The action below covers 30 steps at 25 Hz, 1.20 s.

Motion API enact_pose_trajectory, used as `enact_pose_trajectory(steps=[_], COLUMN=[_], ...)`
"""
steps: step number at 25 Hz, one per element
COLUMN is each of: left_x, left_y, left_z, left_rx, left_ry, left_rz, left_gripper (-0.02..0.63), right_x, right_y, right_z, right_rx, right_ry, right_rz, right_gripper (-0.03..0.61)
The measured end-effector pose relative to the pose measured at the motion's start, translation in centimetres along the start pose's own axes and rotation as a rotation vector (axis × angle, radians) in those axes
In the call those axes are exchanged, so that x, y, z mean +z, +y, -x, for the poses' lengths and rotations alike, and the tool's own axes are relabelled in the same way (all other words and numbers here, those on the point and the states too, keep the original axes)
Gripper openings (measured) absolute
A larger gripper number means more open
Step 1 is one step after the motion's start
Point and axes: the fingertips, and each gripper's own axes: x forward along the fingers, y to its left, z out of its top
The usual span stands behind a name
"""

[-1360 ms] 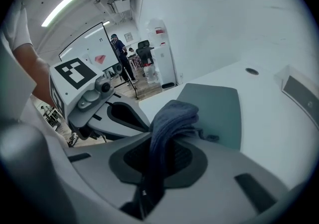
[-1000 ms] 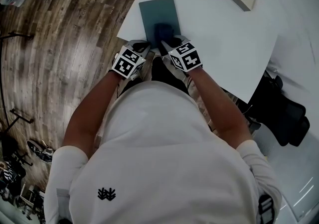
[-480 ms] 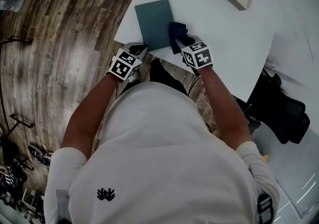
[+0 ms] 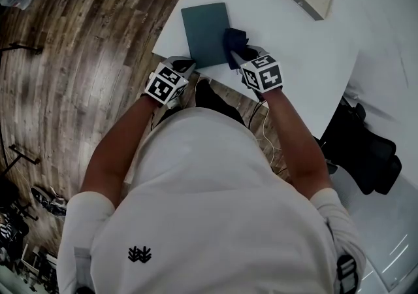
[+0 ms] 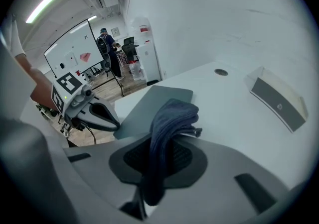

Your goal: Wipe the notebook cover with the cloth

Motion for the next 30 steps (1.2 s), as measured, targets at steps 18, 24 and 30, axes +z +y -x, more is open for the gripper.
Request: enact_pose_trajectory(steps=[18, 24, 30], left_x=[0.2, -0.1, 0.0], left_y=[0.1, 0.2, 0.1], left_z=[-0.3, 0.0, 0.1], left_rx=[0.016, 0.022, 0.019], left_ry=[-0.004, -0.015, -0.016], left_rz=[0.019, 0.023, 0.021], left_gripper=[0.006, 0.006, 0.006], right_x=[5.1, 3.9, 2.9], right_y=[6.8, 4.0, 0.5], right_z=[-7.1, -6.5, -5.3], right_rx=[0.131, 0.077, 0.027], right_ry=[0.021, 0.041, 0.048], right_rz=[0.112, 0.086, 0.048], right_gripper=[0.043, 0.043, 0.043])
